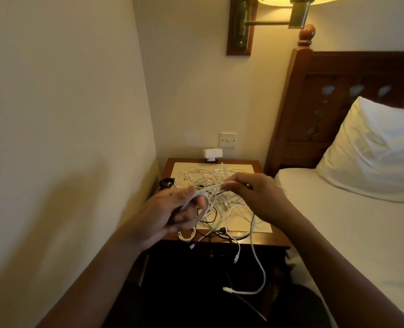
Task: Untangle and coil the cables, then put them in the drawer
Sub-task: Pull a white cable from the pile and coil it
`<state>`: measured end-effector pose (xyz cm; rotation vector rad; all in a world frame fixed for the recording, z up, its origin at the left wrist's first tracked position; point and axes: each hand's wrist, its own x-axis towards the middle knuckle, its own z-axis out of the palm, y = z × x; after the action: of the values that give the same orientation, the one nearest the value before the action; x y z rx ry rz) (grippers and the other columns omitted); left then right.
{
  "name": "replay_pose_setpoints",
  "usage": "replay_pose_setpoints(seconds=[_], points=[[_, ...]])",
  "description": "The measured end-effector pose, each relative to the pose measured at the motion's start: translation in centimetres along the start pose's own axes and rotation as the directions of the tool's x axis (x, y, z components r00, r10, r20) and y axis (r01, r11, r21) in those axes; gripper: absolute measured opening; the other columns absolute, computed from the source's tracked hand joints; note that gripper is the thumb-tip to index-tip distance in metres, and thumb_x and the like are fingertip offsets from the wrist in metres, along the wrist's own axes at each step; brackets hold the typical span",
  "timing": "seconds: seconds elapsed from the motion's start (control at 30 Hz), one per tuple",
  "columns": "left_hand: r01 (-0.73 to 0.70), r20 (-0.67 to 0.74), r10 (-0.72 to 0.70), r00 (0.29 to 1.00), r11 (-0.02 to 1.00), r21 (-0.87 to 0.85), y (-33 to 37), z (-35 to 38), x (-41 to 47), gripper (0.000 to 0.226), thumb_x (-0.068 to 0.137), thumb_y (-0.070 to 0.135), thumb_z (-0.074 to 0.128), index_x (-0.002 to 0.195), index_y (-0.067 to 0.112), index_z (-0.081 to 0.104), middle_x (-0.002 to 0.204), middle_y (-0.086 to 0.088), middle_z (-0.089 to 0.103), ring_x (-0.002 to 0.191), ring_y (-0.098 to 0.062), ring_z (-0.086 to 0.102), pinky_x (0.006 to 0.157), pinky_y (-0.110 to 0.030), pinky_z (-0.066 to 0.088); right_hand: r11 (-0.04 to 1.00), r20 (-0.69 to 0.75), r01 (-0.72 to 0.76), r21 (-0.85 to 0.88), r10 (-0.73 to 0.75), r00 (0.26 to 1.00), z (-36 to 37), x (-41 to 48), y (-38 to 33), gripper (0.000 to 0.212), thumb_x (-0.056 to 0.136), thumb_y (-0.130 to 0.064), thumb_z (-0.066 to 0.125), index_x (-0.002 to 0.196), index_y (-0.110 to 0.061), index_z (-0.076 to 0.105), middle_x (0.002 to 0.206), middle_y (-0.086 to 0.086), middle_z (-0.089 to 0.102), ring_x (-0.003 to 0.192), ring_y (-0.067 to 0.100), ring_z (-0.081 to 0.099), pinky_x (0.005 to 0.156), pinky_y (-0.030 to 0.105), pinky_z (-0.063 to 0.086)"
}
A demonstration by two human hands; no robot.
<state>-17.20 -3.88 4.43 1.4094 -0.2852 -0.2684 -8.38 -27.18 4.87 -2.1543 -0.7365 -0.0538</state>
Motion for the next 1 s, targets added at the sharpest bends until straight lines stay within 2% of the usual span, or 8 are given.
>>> replay_pose_setpoints(seconds=[0.2,0.27,0.33,0.43,0.53,0.63,0.8,1.0], points=[[-0.267,-0.184,0.215,0.959,0.902,-0.341,2.9,0.8,1.7,0.036,0.100,0.023,0.047,0.119,-0.003,0.063,0.067,-0.002,0.046,0.054,-0.012,0.045,0.054,-0.022,0.046,0.992,0.075,-0.099,0.079,0.093,0.993,5.8,-3.0,1.1,0.035,0.103,-0.052,0.043,0.103,-0.032,0.072,0.071,-0.012,0.064,0.063,0.005,0.057,0.064,0.029,0.050],[-0.329,-0.293,0.270,0.917,0.928,-0.176,3.0,0.9,2.6,0.033,0.101,0.018,0.047,0.123,-0.003,0.060,0.071,-0.004,0.056,0.060,-0.015,0.052,0.060,-0.024,0.049,0.997,0.145,-0.059,0.048,0.051,0.988,6.9,-4.1,0.1,0.032,0.108,-0.043,0.043,0.106,-0.027,0.071,0.079,-0.019,0.066,0.070,0.001,0.061,0.066,0.024,0.048],[-0.283,-0.360,0.336,0.870,0.940,0.193,2.1,1.3,3.4,0.027,0.107,0.013,0.043,0.128,0.004,0.056,0.075,-0.005,0.062,0.064,-0.016,0.060,0.065,-0.025,0.053,1.000,0.201,0.029,0.005,-0.030,0.979,7.4,-4.7,-1.8,0.033,0.110,-0.042,0.041,0.108,-0.024,0.069,0.090,-0.011,0.070,0.081,0.005,0.066,0.072,0.028,0.053],[-0.140,-0.263,0.396,0.880,0.745,0.652,0.1,1.1,3.8,0.024,0.110,0.023,0.044,0.130,0.019,0.055,0.081,-0.001,0.069,0.071,-0.016,0.067,0.073,-0.033,0.056,0.991,0.186,0.125,-0.052,-0.113,0.976,6.0,-4.5,-4.1,0.031,0.109,-0.039,0.045,0.101,-0.019,0.067,0.080,-0.008,0.067,0.071,0.006,0.063,0.064,0.021,0.047],[-0.001,-0.170,0.291,0.942,0.506,0.862,-0.7,-1.0,3.1,0.027,0.104,0.040,0.043,0.104,0.019,0.058,0.082,0.000,0.066,0.075,-0.023,0.062,0.075,-0.053,0.052,0.983,0.209,0.136,-0.128,-0.107,0.972,2.6,-3.3,-4.3,0.022,0.106,-0.038,0.052,0.103,-0.026,0.070,0.075,-0.012,0.064,0.063,-0.001,0.057,0.057,0.013,0.039],[0.067,-0.123,0.138,0.983,0.353,0.933,-0.2,-3.2,1.6,0.032,0.104,0.044,0.045,0.089,0.018,0.056,0.083,-0.003,0.063,0.078,-0.023,0.058,0.074,-0.051,0.047,0.977,0.214,0.113,-0.181,-0.073,0.974,-1.1,-2.4,-2.4,0.020,0.097,-0.052,0.058,0.085,-0.040,0.068,0.067,-0.008,0.064,0.056,0.004,0.054,0.052,0.017,0.037],[0.099,-0.111,0.010,0.994,0.385,0.918,1.5,-6.8,-1.4,0.038,0.100,0.052,0.054,0.078,0.028,0.074,0.070,0.008,0.065,0.065,-0.010,0.056,0.064,-0.031,0.040,0.985,0.175,-0.021,-0.171,0.052,0.983,-5.2,-2.3,2.4,0.035,0.087,-0.060,0.054,0.088,-0.034,0.078,0.081,-0.016,0.071,0.079,0.009,0.065,0.072,0.034,0.052],[0.132,-0.168,0.033,0.985,0.479,0.868,1.6,-10.0,-3.3,0.053,0.079,0.073,0.058,0.070,0.022,0.071,0.052,0.005,0.046,0.051,-0.005,0.040,0.051,-0.024,0.027,0.984,0.165,-0.133,-0.119,0.152,0.974,-7.5,-3.7,6.1,0.022,0.104,-0.018,0.056,0.097,-0.020,0.077,0.070,-0.032,0.067,0.065,-0.013,0.060,0.055,0.010,0.045]])
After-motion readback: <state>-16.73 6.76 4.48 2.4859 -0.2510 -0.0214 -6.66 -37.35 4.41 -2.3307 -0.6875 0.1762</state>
